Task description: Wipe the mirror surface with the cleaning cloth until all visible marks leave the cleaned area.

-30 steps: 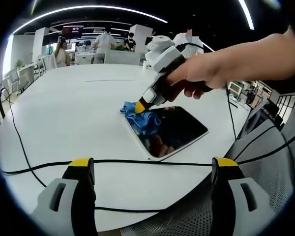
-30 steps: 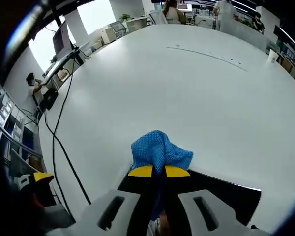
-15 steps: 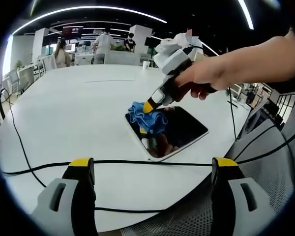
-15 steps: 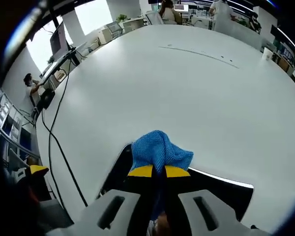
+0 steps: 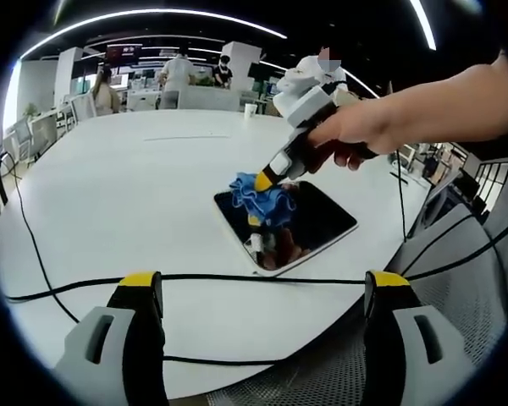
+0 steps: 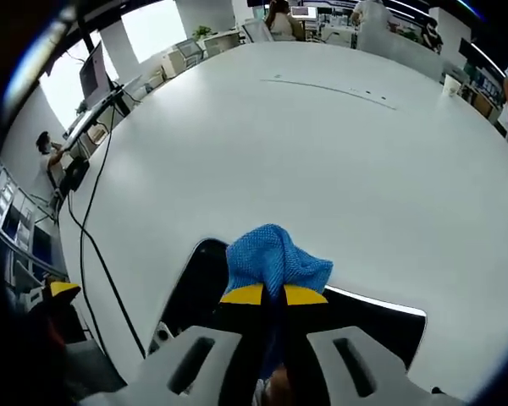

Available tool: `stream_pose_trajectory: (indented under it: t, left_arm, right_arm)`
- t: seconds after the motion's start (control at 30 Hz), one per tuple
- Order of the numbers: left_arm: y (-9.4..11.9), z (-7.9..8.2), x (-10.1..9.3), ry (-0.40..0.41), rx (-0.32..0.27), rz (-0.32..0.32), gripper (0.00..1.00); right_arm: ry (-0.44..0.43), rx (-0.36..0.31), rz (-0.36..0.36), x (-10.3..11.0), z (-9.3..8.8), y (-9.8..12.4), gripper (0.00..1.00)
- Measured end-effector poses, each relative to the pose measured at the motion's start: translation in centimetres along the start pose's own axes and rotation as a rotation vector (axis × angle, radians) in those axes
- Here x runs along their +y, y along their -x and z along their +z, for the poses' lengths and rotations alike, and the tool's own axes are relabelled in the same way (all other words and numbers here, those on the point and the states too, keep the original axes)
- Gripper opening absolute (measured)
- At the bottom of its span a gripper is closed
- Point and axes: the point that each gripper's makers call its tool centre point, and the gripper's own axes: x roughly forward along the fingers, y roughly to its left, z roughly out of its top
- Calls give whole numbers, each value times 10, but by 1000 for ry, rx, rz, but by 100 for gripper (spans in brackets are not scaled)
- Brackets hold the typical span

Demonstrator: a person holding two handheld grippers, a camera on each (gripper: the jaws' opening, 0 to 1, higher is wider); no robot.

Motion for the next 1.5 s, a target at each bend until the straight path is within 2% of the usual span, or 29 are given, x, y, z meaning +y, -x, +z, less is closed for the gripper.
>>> stream_pose_trajectory:
  t: [0.63,1.5]
  left_arm:
    - [0,1,1,2,-2,4,99]
    - [1,0,2,-6,-4,14,99]
  right_arm:
    - [11,-1,-17,0,-1,-2,1]
    - [-38,-8,-13,23,-43,20,1]
